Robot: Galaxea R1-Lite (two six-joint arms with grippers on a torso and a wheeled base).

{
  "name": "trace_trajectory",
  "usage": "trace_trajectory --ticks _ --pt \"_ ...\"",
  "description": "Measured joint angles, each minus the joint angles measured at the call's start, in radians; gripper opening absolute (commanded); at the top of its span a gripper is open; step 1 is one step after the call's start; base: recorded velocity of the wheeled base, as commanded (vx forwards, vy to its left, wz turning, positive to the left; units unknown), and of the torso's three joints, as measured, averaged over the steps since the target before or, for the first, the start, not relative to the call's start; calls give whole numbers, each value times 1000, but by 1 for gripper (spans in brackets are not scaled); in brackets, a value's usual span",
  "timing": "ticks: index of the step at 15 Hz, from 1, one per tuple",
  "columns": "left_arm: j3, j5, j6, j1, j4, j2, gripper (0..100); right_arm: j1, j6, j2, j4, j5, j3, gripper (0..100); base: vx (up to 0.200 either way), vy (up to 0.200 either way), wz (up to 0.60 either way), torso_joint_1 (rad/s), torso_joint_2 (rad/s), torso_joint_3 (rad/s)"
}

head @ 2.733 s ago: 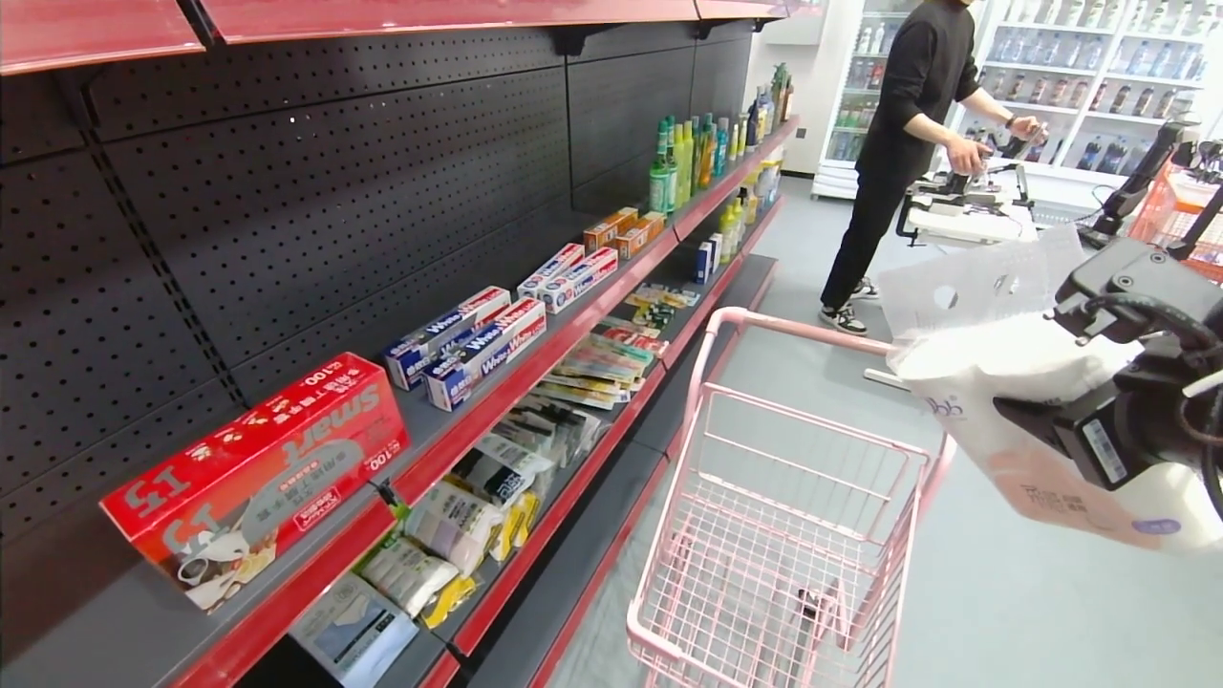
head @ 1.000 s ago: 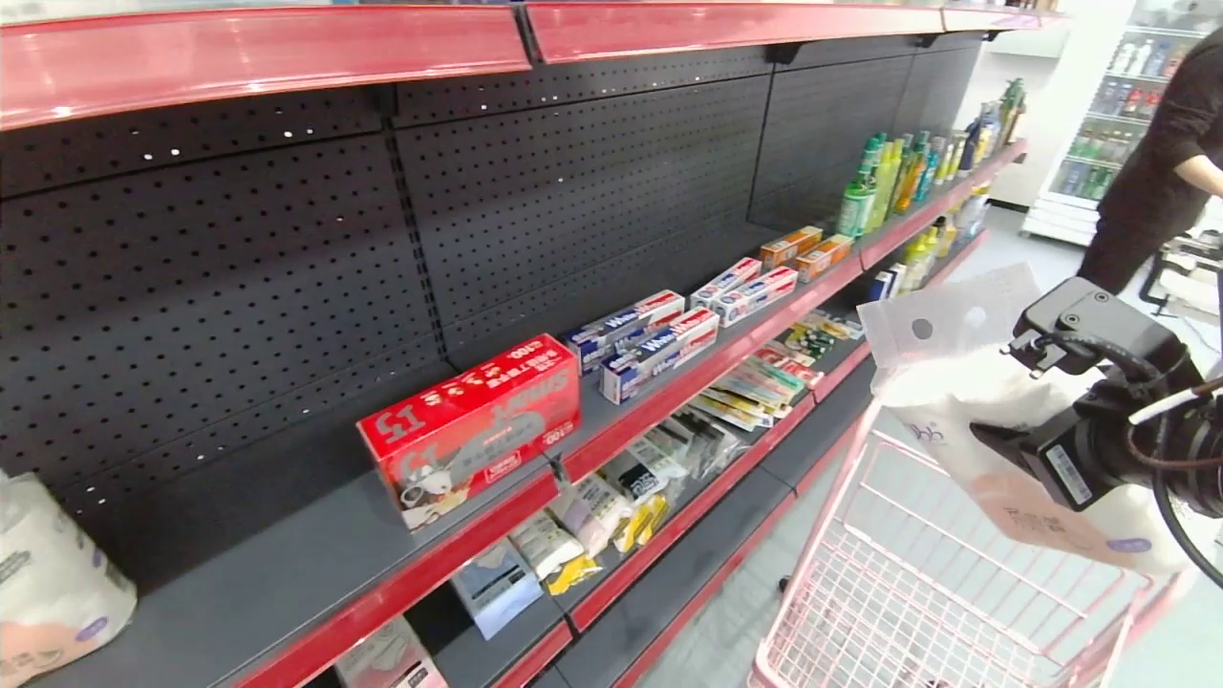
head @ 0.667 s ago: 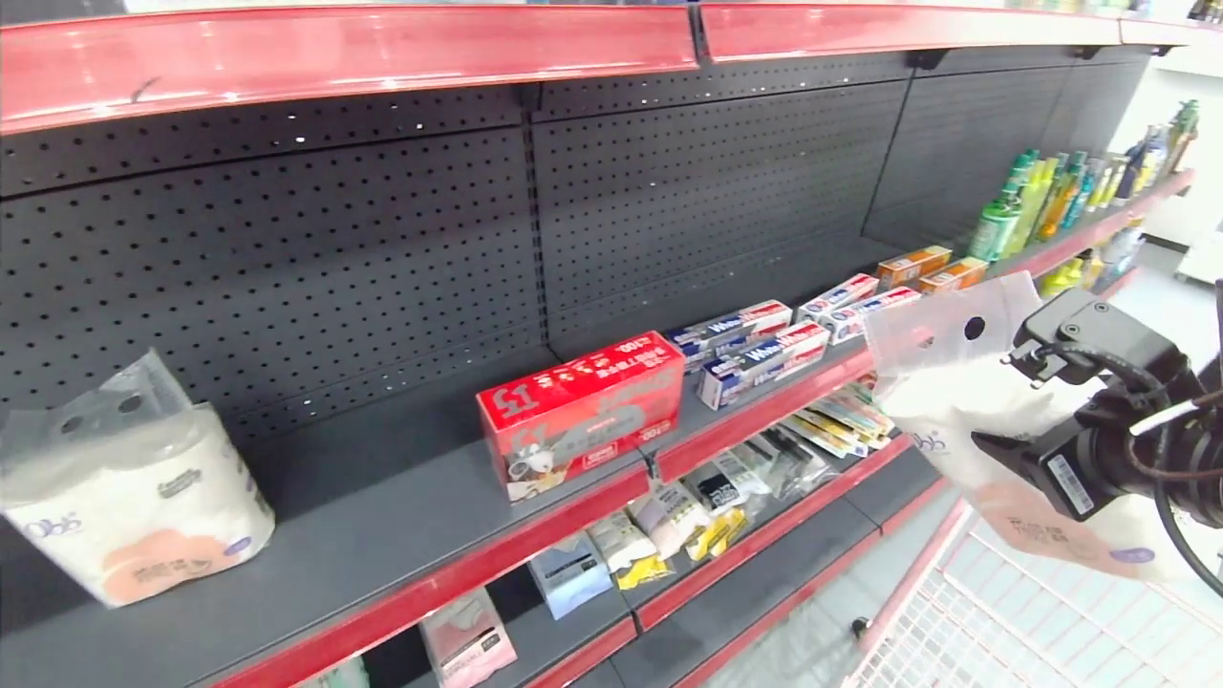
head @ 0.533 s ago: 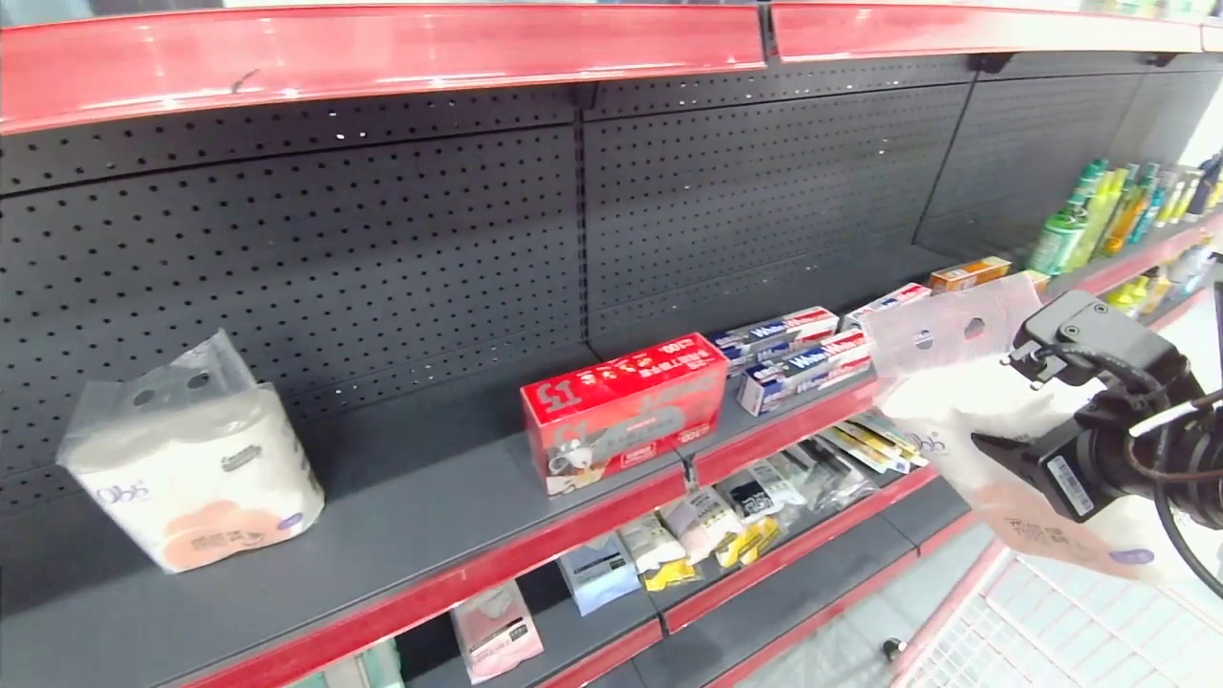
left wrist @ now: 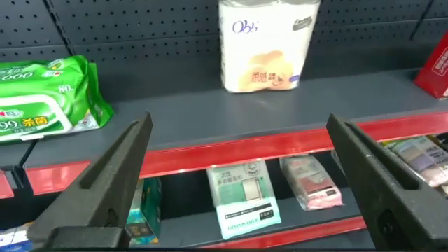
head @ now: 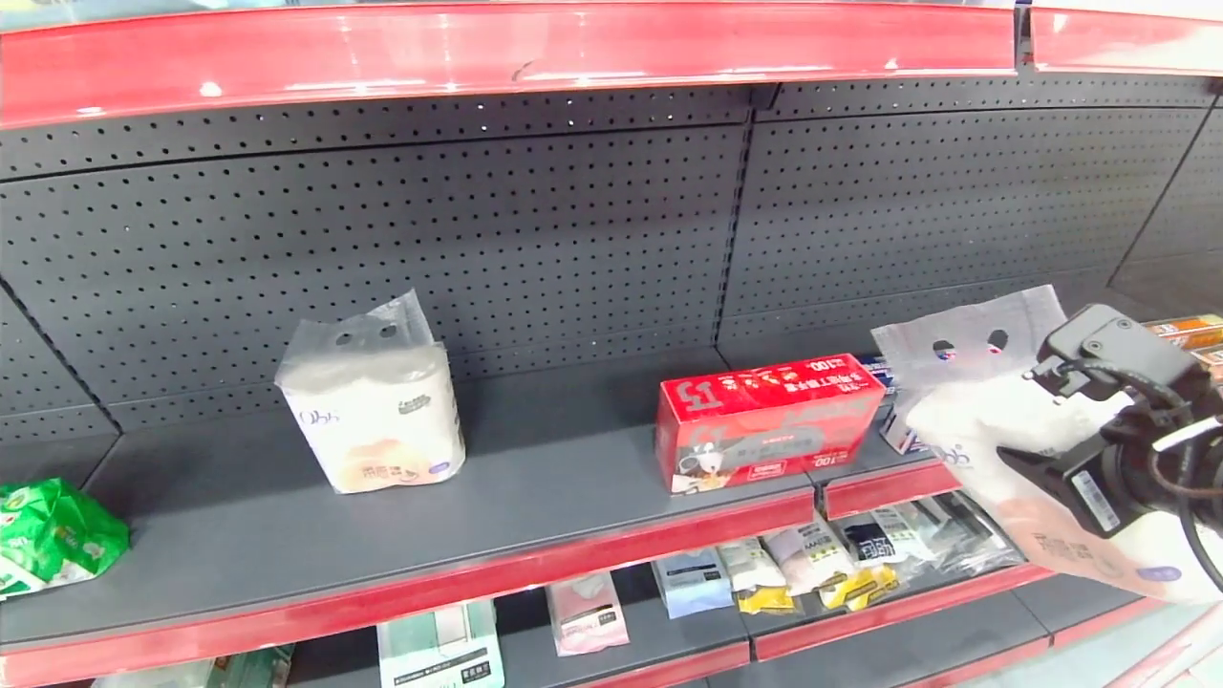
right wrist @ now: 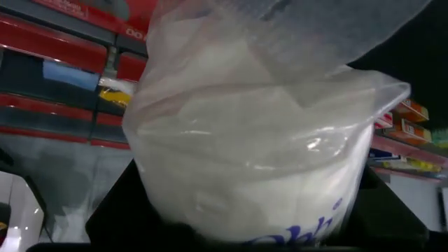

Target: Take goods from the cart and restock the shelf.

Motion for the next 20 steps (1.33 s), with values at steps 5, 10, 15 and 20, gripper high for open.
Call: trace_trajectory --ticks 5,10,15,20 --pt "0 0 1 1 0 3 100 -52 73 -57 -4 12 27 0 0 0 0 0 0 0" --pt "0 -24 13 -28 -1 57 100 -58 362 -124 -5 14 53 0 0 0 0 0 0 0" --pt "-199 -50 -54 -44 0 218 100 -67 375 -213 -6 14 99 0 0 0 0 0 0 0" --pt "-413 1 -57 59 -145 688 100 -99 376 -239 -58 6 91 0 0 0 0 0 0 0"
